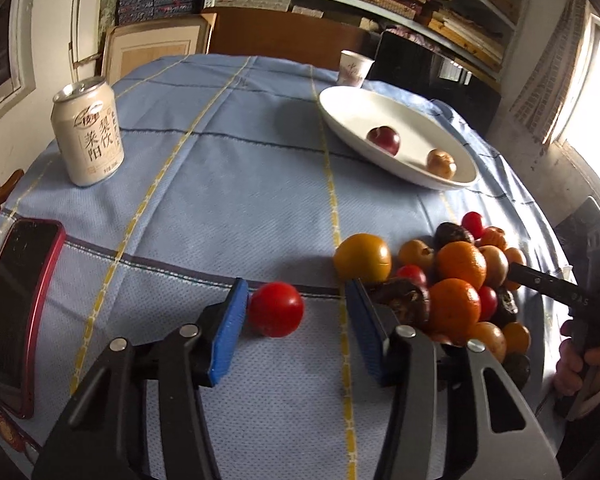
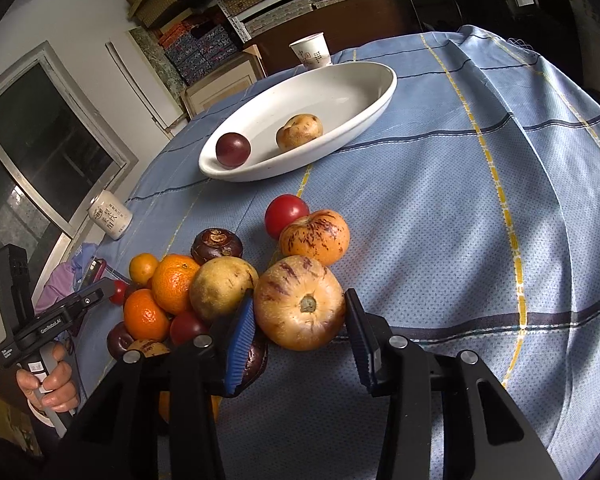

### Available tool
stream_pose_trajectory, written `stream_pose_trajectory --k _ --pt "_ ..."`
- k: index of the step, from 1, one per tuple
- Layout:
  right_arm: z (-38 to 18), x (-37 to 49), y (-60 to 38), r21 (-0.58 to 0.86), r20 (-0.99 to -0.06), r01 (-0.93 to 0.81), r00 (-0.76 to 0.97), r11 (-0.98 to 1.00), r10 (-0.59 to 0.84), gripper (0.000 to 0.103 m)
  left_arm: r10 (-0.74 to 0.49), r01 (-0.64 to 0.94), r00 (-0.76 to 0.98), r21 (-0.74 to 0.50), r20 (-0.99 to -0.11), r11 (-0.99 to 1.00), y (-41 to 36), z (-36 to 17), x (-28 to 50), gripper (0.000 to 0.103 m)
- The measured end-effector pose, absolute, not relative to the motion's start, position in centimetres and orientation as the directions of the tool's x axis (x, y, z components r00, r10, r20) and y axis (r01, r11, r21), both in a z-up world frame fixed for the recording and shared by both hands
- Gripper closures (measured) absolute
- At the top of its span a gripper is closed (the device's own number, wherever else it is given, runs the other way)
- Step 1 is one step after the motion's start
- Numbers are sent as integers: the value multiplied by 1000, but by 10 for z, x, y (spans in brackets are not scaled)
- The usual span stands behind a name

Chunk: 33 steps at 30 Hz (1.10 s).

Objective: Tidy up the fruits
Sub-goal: 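Grasp a striped onion with the right tool while the left tool grasps a red tomato, then place the onion on the plate with the right tool while the left tool places the tomato there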

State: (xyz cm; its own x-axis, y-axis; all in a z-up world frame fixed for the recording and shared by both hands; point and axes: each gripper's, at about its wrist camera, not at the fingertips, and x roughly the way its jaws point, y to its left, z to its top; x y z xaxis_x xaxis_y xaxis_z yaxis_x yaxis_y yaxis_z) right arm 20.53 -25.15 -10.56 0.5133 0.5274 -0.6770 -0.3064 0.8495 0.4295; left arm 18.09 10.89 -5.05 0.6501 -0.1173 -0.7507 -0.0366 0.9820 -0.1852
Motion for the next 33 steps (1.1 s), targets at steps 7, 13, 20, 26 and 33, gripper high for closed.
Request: stream_pose_trajectory --k 7,13,20,26,33 --pt "-106 205 -251 428 -677 -307 514 850 526 58 -118 -89 599 -213 -792 973 121 -65 189 73" --pt "-103 203 -251 421 -667 -318 526 850 527 59 -128 -84 606 -223 -785 971 121 -64 187 74" --pt "-85 193 -255 423 -615 -351 566 835 549 59 -201 -1 662 -269 -722 963 113 -36 183 74" --pt "-43 215 -250 443 -587 -421 530 791 612 59 -257 145 669 -217 -697 965 93 19 221 74" --pt "-31 295 -232 355 -599 -326 640 876 481 59 -229 128 647 -192 -727 973 70 31 329 74"
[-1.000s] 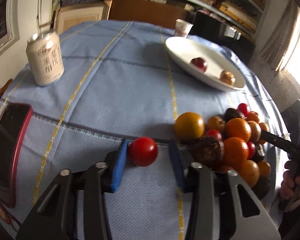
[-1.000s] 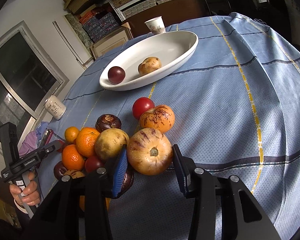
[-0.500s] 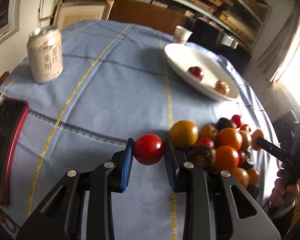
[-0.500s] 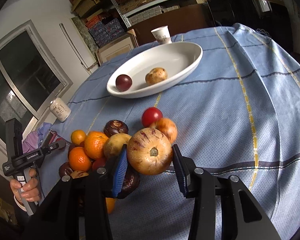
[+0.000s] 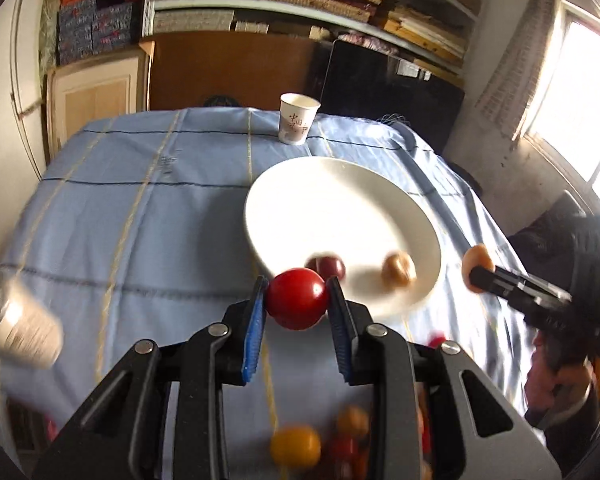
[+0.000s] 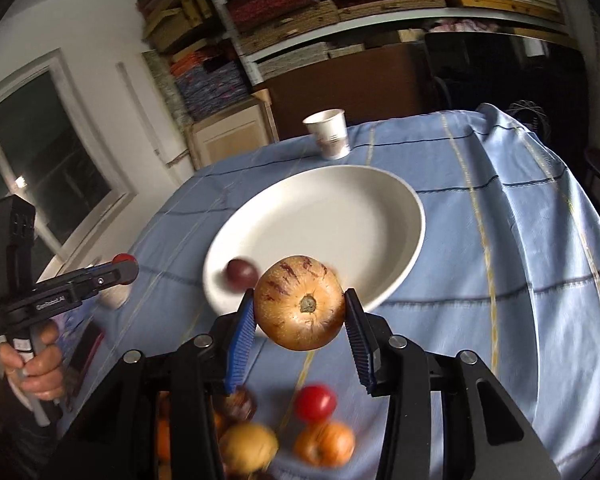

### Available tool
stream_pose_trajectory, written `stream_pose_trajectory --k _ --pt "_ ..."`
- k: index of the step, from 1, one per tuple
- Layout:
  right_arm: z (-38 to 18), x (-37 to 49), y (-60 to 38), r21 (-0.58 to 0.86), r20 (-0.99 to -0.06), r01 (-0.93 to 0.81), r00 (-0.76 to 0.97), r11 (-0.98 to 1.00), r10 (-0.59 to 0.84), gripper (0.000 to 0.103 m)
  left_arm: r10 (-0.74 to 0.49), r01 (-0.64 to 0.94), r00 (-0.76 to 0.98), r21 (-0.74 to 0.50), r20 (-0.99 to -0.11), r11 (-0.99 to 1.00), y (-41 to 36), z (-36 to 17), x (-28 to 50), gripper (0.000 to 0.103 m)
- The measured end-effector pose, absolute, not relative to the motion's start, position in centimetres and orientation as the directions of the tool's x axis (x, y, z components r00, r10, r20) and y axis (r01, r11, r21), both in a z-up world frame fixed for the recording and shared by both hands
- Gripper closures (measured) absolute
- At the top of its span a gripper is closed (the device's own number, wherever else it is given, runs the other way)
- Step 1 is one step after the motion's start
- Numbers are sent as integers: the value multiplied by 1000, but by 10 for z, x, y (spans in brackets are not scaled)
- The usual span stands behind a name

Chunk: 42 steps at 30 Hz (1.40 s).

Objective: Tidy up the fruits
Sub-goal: 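Place the onion on the plate with the right tool while the left tool places the tomato there, then grasp a red-streaked apple with the right tool while the left tool grasps a dark plum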

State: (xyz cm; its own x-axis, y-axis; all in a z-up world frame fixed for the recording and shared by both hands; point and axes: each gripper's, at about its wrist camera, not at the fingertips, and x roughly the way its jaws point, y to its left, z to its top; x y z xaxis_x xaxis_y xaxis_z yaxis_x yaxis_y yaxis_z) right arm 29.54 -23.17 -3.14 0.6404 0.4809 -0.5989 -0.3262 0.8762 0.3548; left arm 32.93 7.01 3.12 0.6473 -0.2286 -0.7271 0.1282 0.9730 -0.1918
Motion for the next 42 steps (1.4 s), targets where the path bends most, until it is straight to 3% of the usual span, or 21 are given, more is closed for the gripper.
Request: stream_pose_trajectory --k 6,15,16,17,19,20,26,33,42 --pt "-55 343 -223 346 -634 -237 654 908 412 59 -167 29 581 -185 -797 982 61 -5 405 74" --pt "-72 364 -211 334 -674 -221 623 916 396 58 -121 39 542 -118 -832 992 37 -30 433 73" --pt "-72 364 -211 333 -678 -221 619 917 396 57 -113 36 535 -111 -838 993 35 -31 434 68" --pt "-71 364 -211 329 -684 -212 619 920 387 53 -105 33 528 -103 -843 994 35 -31 433 54" --pt "-66 358 -215 337 -676 -206 626 919 388 48 -126 51 548 -117 -827 992 35 -24 425 45" --pt "-61 352 -219 344 -662 -211 637 915 396 48 -106 45 567 -97 -817 994 36 -16 416 34" --pt "-42 298 -245 347 -583 -264 691 900 427 41 -73 68 690 -36 -720 997 41 20 339 9" --pt "-69 237 -260 312 -618 -272 669 910 412 40 -98 79 744 -58 -661 995 58 9 242 5" --pt "-74 213 -249 219 -651 -294 666 930 364 40 -129 -2 696 -182 -706 983 84 -31 195 5"
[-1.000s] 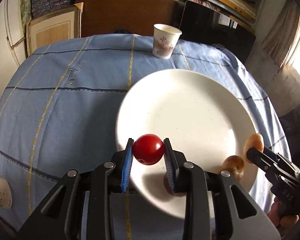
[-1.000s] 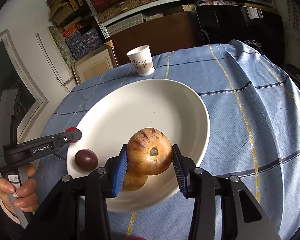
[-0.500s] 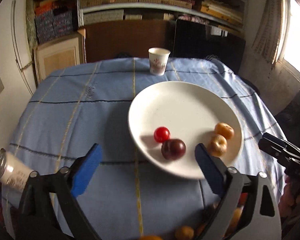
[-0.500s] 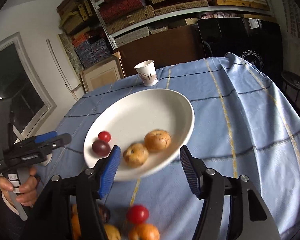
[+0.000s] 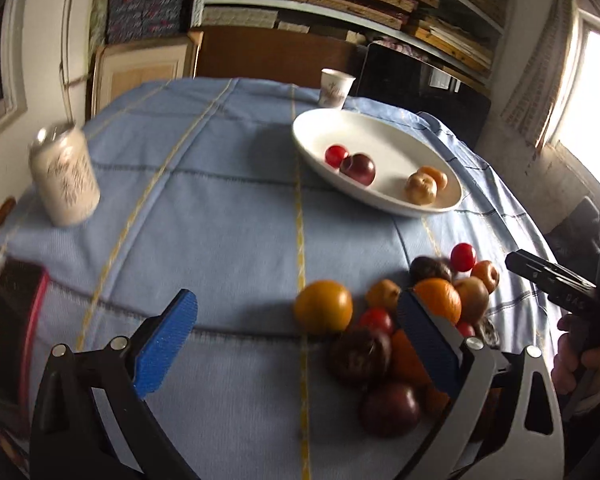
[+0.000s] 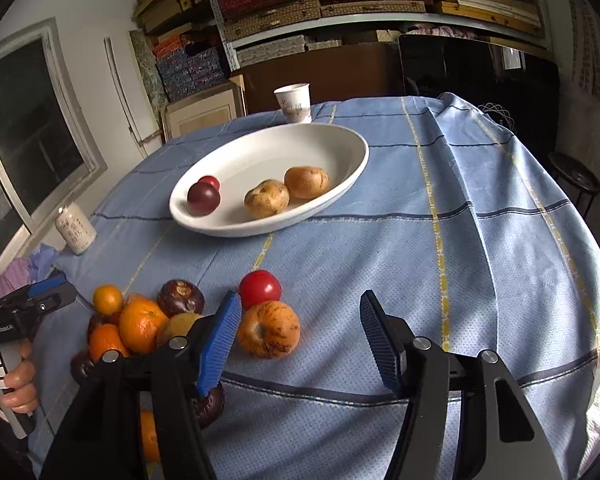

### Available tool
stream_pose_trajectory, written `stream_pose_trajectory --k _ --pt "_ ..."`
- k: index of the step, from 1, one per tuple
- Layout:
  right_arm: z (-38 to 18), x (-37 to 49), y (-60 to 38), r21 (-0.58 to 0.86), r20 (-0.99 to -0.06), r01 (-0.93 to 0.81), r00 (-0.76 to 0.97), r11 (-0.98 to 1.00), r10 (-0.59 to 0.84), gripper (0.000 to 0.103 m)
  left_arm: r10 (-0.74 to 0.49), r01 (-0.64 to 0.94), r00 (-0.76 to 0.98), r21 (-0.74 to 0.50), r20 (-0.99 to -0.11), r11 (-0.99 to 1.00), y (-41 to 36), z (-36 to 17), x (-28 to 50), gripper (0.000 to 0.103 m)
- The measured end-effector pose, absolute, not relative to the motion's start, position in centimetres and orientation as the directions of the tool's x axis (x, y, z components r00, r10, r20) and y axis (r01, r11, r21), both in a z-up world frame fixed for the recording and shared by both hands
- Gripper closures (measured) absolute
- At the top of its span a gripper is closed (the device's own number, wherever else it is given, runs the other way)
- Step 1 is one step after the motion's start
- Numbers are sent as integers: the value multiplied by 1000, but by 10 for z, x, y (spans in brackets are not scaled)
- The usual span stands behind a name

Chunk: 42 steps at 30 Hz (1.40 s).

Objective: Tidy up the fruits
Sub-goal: 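Grasp a red-streaked apple with the right tool while the left tool grasps a dark plum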

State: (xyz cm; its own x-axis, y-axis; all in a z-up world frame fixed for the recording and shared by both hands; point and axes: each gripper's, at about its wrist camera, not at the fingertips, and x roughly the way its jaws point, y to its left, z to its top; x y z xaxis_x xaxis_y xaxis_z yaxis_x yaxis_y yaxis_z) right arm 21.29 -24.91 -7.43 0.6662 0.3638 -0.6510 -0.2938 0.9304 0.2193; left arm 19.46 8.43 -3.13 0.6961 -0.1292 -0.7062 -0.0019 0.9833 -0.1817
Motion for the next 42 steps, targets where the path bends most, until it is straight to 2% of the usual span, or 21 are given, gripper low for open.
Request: stream_pose_trajectory --k 6,11,36,42 --pt "-86 215 -237 188 -703 -324 615 927 357 40 -142 -13 699 -212 -700 977 90 -32 192 5" --pt "-88 211 -226 124 -712 -345 621 930 326 40 -145 -12 701 -214 -698 977 89 -30 191 5" --pt "-96 216 -208 65 -744 -368 602 928 291 41 -179 27 696 -224 -696 974 83 -27 184 5" --pt "-96 218 -203 54 -743 -366 607 929 283 49 -180 32 693 -220 -698 975 82 -27 183 5"
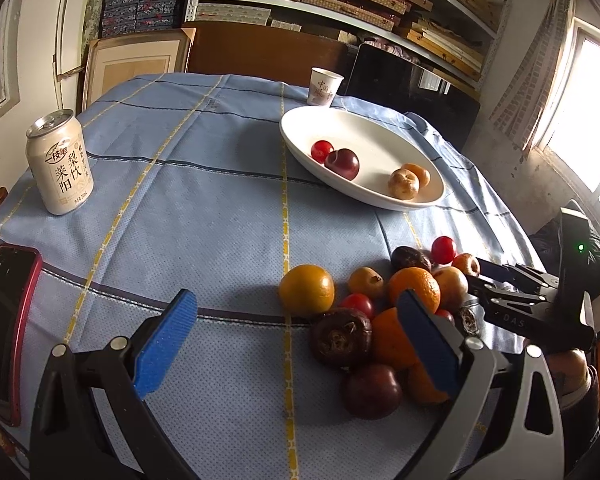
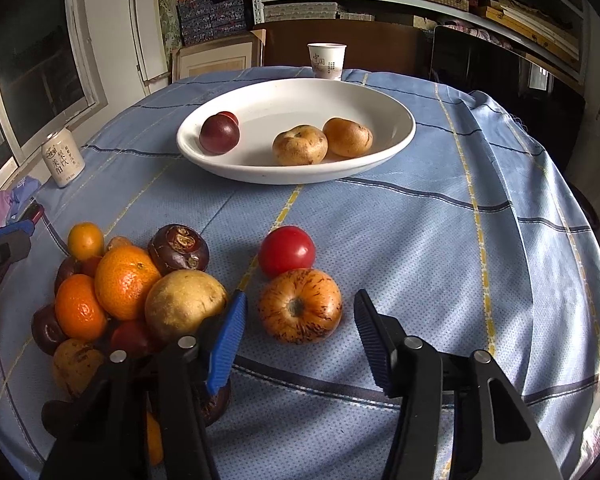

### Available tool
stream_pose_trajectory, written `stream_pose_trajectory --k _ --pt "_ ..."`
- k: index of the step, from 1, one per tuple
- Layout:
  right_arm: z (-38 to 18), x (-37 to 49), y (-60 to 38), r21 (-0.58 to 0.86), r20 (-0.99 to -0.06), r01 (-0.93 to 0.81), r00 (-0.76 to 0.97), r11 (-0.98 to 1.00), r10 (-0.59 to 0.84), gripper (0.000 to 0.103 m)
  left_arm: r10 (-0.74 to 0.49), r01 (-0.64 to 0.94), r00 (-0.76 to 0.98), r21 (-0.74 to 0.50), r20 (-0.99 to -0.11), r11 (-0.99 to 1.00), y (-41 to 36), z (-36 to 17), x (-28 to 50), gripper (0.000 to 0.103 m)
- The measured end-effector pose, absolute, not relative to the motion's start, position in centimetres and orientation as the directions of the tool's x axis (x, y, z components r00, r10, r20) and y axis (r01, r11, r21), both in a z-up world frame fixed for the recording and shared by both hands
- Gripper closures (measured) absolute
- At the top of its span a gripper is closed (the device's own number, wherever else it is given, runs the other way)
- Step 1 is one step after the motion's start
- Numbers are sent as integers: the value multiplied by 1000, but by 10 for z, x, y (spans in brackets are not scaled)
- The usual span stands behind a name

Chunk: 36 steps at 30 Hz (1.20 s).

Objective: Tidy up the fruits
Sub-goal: 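Grasp a red-streaked apple with the right tool while the left tool grasps a dark plum, then place the apple on the plate with the right tool while the left tool places the plum there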

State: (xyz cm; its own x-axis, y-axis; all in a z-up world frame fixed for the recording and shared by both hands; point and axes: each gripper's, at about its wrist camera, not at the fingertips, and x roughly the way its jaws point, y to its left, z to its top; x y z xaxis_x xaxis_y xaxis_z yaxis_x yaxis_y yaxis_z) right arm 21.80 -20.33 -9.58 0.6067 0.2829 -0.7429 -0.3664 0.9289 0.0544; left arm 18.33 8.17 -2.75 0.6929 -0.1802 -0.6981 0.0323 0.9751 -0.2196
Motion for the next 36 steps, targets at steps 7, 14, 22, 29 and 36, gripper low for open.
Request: stream_pose_trajectory --k 7,14,22,29,36 --pt "-99 221 -206 81 -751 -361 590 929 295 62 -205 34 672 -247 -712 969 86 -32 185 5" --pt "-100 225 -220 140 -751 -314 584 939 308 62 -303 213 637 -216 -709 953 72 -31 169 5" --pt "-100 222 -220 138 -755 -312 581 940 304 62 -332 303 561 -185 -758 935 49 -52 157 38" --pt "-100 223 -222 139 -754 -310 582 941 304 62 -337 345 550 -160 -764 925 36 -54 154 39" --pt "-99 223 -222 138 -756 -311 580 940 303 62 -328 345 524 -156 -786 926 31 -60 157 52"
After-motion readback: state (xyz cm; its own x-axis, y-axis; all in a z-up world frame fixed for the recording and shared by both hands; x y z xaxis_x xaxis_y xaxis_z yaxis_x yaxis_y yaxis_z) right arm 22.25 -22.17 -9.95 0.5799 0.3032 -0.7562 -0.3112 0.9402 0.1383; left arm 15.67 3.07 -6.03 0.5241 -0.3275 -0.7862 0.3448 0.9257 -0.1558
